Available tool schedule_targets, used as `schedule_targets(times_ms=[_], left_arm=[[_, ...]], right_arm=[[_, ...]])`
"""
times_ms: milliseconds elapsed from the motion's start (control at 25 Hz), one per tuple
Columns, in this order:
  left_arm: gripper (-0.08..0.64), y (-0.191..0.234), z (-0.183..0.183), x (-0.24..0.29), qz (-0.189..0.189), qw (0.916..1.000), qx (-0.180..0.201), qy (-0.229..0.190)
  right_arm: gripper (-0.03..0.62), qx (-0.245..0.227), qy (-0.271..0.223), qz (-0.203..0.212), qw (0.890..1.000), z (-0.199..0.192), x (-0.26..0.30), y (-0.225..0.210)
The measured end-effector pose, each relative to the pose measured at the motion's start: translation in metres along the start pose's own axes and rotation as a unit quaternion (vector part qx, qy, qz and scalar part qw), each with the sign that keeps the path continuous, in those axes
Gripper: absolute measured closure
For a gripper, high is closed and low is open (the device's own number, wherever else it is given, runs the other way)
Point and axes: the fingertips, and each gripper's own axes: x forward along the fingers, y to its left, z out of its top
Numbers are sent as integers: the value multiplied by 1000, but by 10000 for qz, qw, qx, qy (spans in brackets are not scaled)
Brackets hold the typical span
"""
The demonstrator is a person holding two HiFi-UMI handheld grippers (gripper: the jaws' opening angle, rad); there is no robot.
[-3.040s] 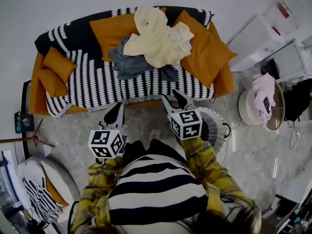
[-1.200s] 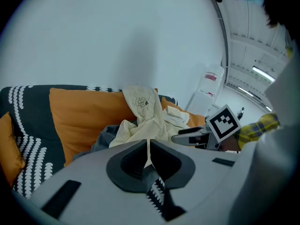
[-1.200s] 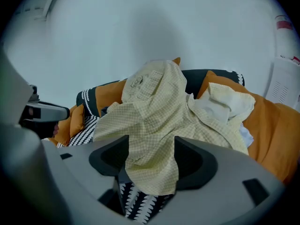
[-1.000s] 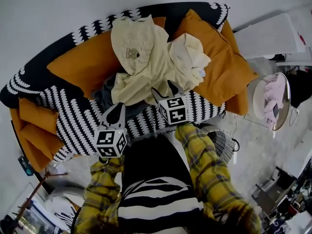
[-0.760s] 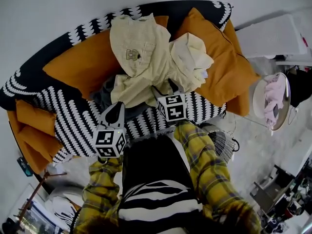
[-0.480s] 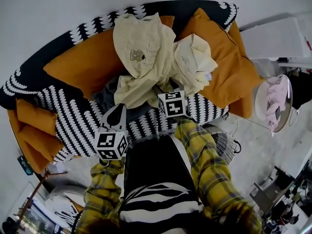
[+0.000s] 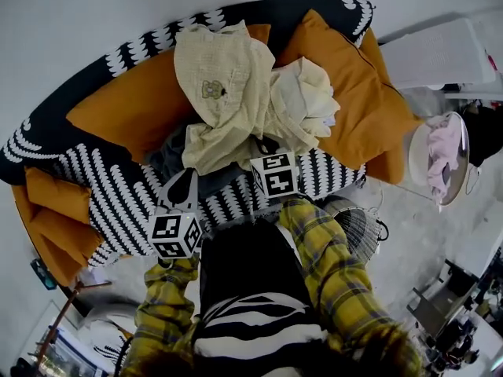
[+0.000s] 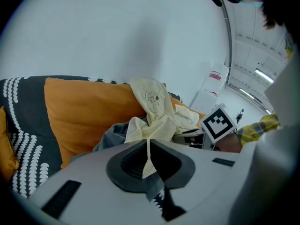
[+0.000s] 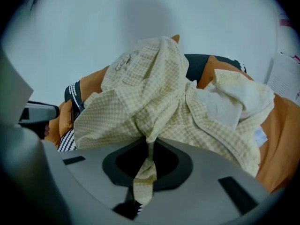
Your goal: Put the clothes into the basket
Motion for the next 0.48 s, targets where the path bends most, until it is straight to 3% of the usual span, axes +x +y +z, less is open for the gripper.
schedule_targets(times_ms=[480], left_arm=[[529, -44, 23, -12, -195, 9991, 327, -172]], right_arm=[[543, 70, -968, 17, 9953, 33, -96, 9]])
